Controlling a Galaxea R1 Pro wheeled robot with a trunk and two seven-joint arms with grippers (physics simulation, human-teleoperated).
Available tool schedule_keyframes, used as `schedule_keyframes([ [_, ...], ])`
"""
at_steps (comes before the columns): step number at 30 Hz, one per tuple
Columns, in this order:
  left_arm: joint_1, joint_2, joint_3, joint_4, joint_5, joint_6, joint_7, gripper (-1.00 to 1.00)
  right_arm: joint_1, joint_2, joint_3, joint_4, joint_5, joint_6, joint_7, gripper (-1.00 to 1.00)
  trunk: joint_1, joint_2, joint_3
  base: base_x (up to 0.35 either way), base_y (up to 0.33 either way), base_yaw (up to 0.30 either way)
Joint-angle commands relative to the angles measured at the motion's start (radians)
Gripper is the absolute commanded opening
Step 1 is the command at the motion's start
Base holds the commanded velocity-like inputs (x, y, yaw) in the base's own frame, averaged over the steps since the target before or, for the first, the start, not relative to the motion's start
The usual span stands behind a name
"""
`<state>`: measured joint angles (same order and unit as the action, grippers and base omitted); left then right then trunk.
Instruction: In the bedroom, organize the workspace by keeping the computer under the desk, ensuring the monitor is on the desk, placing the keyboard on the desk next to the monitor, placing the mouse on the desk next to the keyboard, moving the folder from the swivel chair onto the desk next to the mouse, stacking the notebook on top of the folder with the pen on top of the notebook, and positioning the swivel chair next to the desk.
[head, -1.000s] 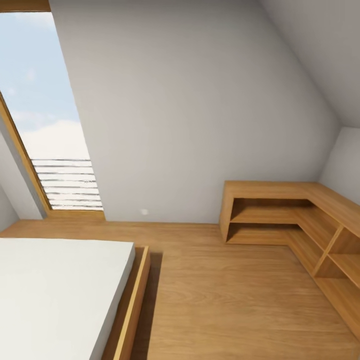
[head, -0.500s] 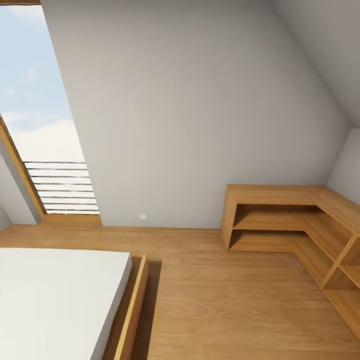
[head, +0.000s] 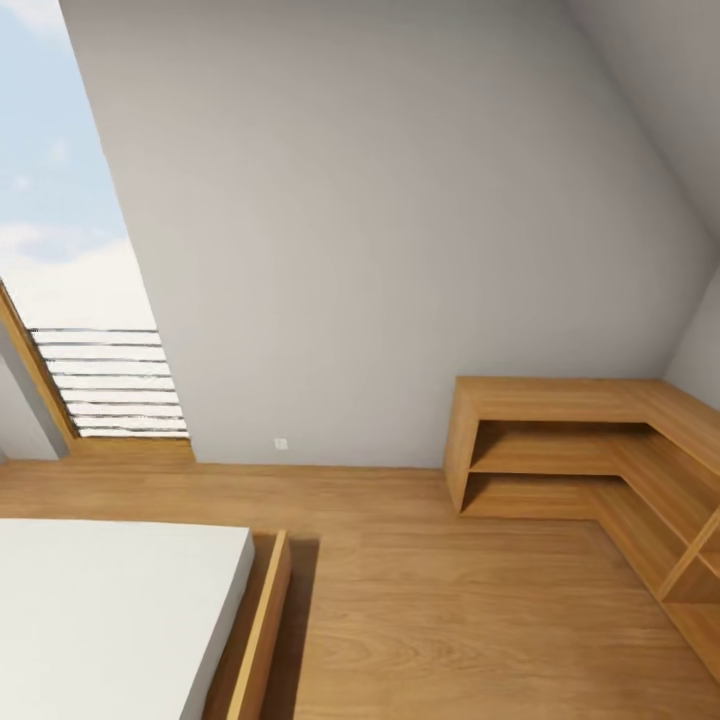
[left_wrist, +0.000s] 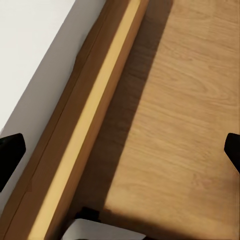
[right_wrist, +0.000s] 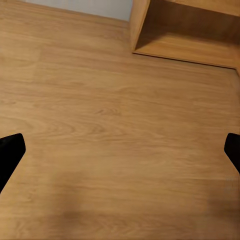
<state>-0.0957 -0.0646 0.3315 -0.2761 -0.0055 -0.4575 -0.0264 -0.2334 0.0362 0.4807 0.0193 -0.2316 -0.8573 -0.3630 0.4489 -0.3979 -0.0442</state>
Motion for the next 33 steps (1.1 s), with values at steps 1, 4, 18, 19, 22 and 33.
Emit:
schedule_keyframes([
  [1,-0.001,-0.001,0.004,0.000,-0.001,-0.003,-0.003,1.00,-0.001,0.001,0.009,0.002,-0.006,-0.003,-0.004,1.00,0.001,-0.002,-0.002,0.281,-0.063,0.000],
  [4,-0.001,0.000,0.004,0.000,-0.001,-0.003,-0.003,1.00,-0.001,0.001,0.009,0.002,-0.006,-0.003,-0.004,1.00,0.001,-0.002,-0.002,0.281,-0.076,0.000],
  [18,-0.001,0.000,0.004,0.001,-0.001,-0.003,-0.003,1.00,-0.001,0.001,0.009,0.002,-0.006,-0.003,-0.004,1.00,0.001,-0.002,-0.002,0.280,-0.098,0.000],
  [19,-0.001,0.000,0.004,0.001,-0.001,-0.003,-0.003,1.00,-0.001,0.001,0.009,0.002,-0.006,-0.003,-0.004,1.00,0.001,-0.002,-0.002,0.274,-0.115,0.000],
  [22,-0.001,0.001,0.004,0.000,-0.001,-0.003,-0.003,1.00,-0.001,0.001,0.009,0.002,-0.006,-0.003,-0.004,1.00,0.001,-0.002,-0.002,0.260,-0.148,0.000],
  [33,-0.001,0.002,0.004,0.001,-0.001,-0.003,-0.003,1.00,-0.001,0.001,0.009,0.002,-0.006,-0.003,-0.004,1.00,0.001,-0.002,-0.002,0.247,-0.196,0.000],
])
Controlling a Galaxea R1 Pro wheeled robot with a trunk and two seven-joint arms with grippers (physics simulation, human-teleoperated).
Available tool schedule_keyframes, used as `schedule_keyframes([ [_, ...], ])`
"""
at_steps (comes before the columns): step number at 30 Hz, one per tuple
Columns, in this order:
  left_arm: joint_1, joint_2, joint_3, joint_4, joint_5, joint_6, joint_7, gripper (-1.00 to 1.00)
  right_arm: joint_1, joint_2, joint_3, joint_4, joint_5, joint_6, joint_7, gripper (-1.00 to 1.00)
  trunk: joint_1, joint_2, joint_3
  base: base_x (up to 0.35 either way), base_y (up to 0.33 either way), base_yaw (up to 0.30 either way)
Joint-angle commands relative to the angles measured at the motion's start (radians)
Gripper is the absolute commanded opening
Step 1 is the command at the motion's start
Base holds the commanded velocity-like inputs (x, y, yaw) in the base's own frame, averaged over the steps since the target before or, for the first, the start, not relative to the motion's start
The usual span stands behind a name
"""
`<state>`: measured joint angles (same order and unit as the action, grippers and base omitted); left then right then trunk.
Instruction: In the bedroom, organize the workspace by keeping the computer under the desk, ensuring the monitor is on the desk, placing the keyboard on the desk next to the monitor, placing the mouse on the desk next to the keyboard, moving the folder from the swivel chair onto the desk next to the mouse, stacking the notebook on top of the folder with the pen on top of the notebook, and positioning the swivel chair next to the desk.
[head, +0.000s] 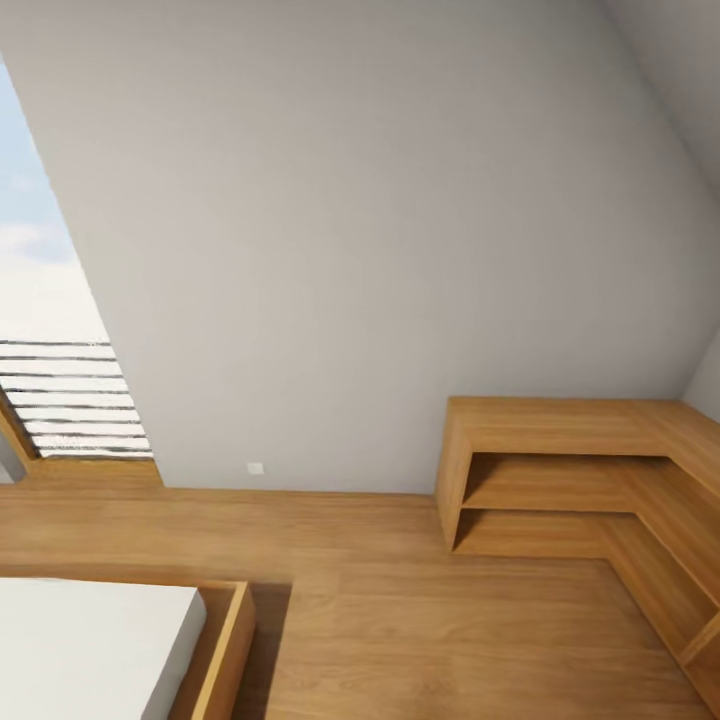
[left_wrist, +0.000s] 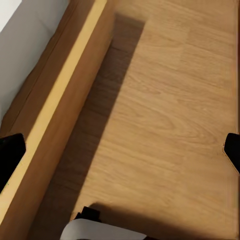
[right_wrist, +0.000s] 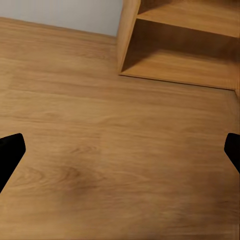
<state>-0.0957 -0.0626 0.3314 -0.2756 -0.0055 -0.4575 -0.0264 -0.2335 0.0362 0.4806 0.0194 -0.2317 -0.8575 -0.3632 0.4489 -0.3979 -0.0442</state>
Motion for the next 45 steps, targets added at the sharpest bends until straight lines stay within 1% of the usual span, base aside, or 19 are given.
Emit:
schedule_keyframes([
  [1,-0.001,0.000,0.005,0.000,-0.001,-0.003,-0.003,1.00,-0.001,0.001,0.009,0.002,-0.006,-0.003,-0.003,1.00,0.001,-0.002,-0.002,0.244,-0.206,0.000],
  [7,-0.001,0.000,0.005,0.000,0.000,-0.003,-0.003,1.00,-0.001,0.001,0.009,0.002,-0.006,-0.003,-0.003,1.00,0.001,-0.002,-0.002,0.248,-0.134,0.000],
  [20,-0.001,0.002,0.005,0.001,0.002,-0.003,-0.003,1.00,-0.001,0.001,0.009,0.002,-0.006,-0.003,-0.002,1.00,0.001,-0.002,-0.002,0.278,-0.012,-0.023],
  [38,-0.001,0.002,0.005,0.001,0.002,-0.003,-0.003,1.00,-0.001,0.001,0.009,0.002,-0.006,-0.003,-0.002,1.00,0.001,-0.002,0.008,0.028,0.000,-0.207],
  [45,-0.001,0.003,0.005,0.001,0.001,-0.003,-0.003,1.00,-0.001,-0.001,0.009,0.002,-0.005,-0.003,-0.002,1.00,0.001,-0.002,0.012,0.204,0.064,-0.229],
])
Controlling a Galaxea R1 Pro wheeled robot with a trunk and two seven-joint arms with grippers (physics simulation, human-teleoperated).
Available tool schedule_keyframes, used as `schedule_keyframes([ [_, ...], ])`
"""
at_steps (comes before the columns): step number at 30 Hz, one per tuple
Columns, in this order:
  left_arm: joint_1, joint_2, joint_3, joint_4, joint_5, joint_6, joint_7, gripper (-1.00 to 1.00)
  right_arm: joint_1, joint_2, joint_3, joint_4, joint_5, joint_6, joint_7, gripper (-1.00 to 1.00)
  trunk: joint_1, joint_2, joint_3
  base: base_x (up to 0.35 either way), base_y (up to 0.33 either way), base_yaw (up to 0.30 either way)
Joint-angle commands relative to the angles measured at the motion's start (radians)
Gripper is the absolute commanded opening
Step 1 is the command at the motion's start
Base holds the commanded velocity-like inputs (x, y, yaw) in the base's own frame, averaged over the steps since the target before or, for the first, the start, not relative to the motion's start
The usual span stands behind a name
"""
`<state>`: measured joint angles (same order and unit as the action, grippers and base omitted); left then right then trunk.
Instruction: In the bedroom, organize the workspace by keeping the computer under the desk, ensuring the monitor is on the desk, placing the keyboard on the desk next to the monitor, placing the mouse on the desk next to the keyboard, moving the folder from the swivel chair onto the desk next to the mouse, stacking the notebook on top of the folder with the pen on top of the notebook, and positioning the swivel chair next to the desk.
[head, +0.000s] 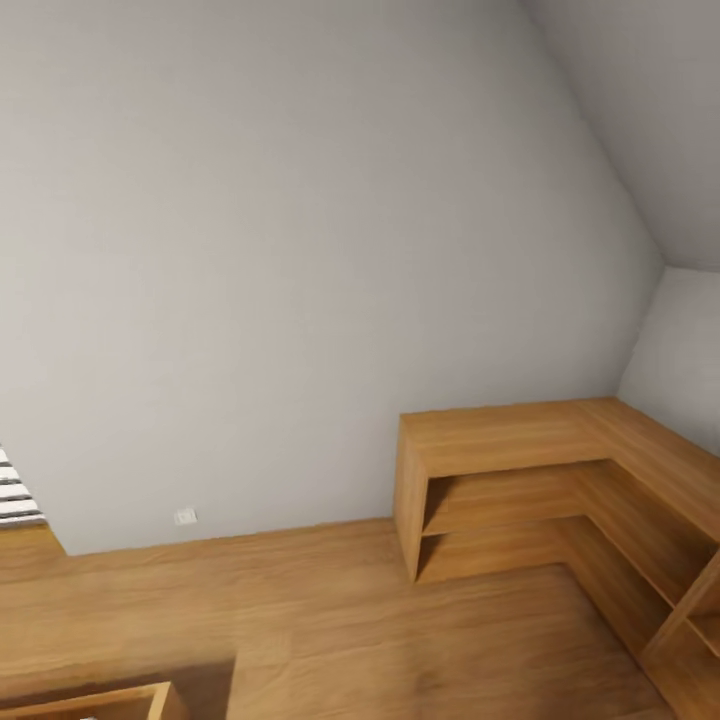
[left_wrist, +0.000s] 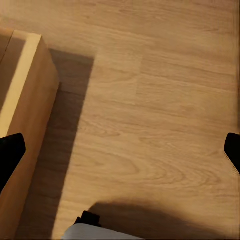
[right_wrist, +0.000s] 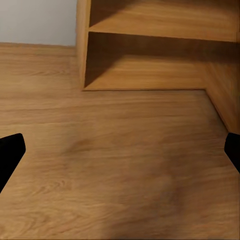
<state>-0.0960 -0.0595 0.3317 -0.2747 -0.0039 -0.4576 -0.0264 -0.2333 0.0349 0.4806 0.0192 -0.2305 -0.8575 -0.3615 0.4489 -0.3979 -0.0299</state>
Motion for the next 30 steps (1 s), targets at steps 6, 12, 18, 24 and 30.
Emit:
schedule_keyframes([
  [6,-0.001,0.000,0.004,0.000,0.000,-0.003,-0.003,1.00,-0.001,0.000,0.009,0.002,-0.007,-0.003,-0.004,1.00,0.001,-0.002,0.001,0.311,0.093,-0.229],
  [12,-0.001,0.000,0.004,0.000,0.000,-0.004,-0.003,1.00,-0.001,0.000,0.008,0.003,-0.010,-0.003,-0.006,1.00,0.001,-0.002,0.005,0.326,0.026,-0.231],
  [18,-0.001,0.000,0.004,0.002,0.000,-0.004,-0.004,1.00,-0.001,-0.016,0.006,0.005,-0.014,0.011,-0.009,1.00,0.001,-0.002,0.009,0.329,0.004,-0.231],
  [24,-0.001,0.001,0.004,0.030,0.000,-0.004,-0.003,1.00,0.006,-0.025,0.006,0.006,-0.038,0.027,-0.007,1.00,0.001,-0.002,0.011,0.199,-0.042,-0.244],
  [30,-0.001,0.007,0.006,0.037,0.002,-0.003,-0.003,1.00,0.010,-0.026,0.006,0.005,-0.048,0.029,-0.006,1.00,0.001,-0.002,0.011,0.033,-0.010,-0.256],
])
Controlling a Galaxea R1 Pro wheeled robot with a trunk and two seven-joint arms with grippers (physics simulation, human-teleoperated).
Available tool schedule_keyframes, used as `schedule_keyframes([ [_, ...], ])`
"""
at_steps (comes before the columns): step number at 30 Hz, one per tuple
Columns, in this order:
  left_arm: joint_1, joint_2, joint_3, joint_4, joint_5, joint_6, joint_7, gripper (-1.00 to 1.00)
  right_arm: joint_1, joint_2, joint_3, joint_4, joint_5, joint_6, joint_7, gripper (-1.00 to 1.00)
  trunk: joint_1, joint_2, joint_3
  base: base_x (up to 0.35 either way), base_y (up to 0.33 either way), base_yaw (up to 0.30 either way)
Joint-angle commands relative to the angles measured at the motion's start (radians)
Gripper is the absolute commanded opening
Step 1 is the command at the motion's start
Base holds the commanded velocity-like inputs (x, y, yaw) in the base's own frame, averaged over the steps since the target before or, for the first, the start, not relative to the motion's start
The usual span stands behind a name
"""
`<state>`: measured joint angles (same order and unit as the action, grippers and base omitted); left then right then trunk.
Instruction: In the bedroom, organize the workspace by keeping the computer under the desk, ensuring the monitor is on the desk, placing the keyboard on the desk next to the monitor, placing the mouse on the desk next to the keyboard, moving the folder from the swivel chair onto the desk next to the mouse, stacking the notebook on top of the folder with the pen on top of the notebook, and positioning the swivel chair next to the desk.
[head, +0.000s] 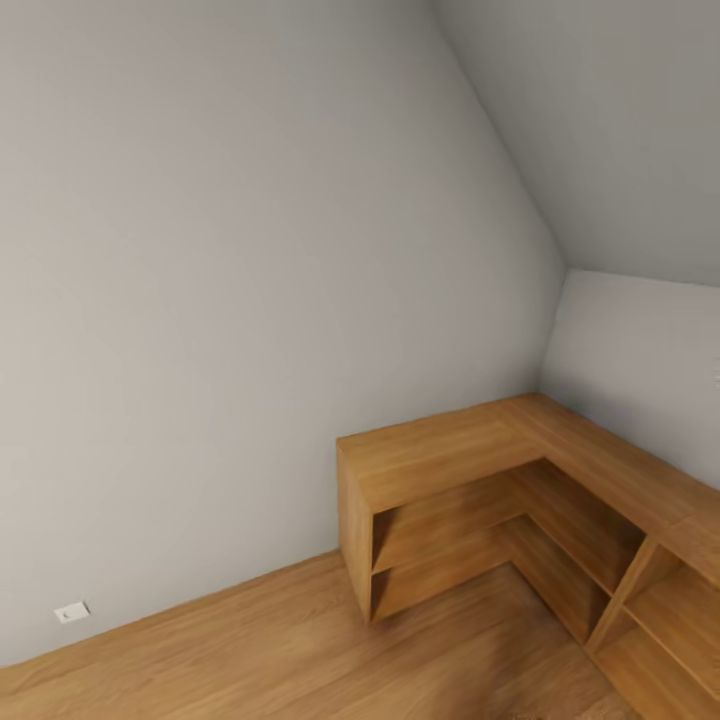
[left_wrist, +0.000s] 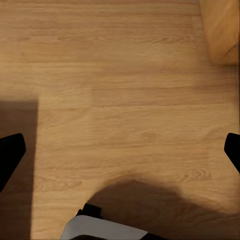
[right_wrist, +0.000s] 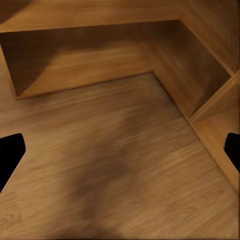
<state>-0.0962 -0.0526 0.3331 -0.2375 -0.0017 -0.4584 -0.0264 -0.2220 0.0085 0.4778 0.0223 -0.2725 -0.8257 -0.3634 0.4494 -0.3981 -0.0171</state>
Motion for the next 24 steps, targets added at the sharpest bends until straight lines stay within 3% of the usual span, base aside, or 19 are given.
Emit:
schedule_keyframes([
  [1,0.000,0.002,0.004,0.000,0.000,-0.003,-0.003,1.00,-0.001,0.001,0.009,0.002,-0.006,-0.003,-0.003,1.00,0.001,-0.002,-0.002,0.012,-0.003,-0.258],
  [8,0.000,0.034,0.005,0.025,0.001,-0.004,-0.032,1.00,0.007,0.002,0.009,0.004,-0.008,-0.002,-0.003,1.00,0.001,-0.002,-0.002,0.004,-0.001,-0.259],
  [14,0.000,0.041,0.005,0.063,-0.001,-0.023,-0.043,1.00,0.016,0.001,0.007,0.003,-0.035,-0.002,-0.002,1.00,0.001,-0.002,-0.002,0.000,0.000,-0.259],
  [19,0.000,0.053,0.004,0.129,-0.004,-0.111,-0.048,1.00,0.018,0.000,0.007,0.002,-0.100,-0.003,0.005,1.00,0.001,-0.002,-0.002,0.000,0.000,-0.259],
  [24,0.000,0.058,0.003,0.162,-0.016,-0.200,-0.074,1.00,0.018,0.001,0.008,0.002,-0.114,-0.003,0.010,1.00,0.001,-0.002,-0.002,0.000,0.000,-0.259],
])
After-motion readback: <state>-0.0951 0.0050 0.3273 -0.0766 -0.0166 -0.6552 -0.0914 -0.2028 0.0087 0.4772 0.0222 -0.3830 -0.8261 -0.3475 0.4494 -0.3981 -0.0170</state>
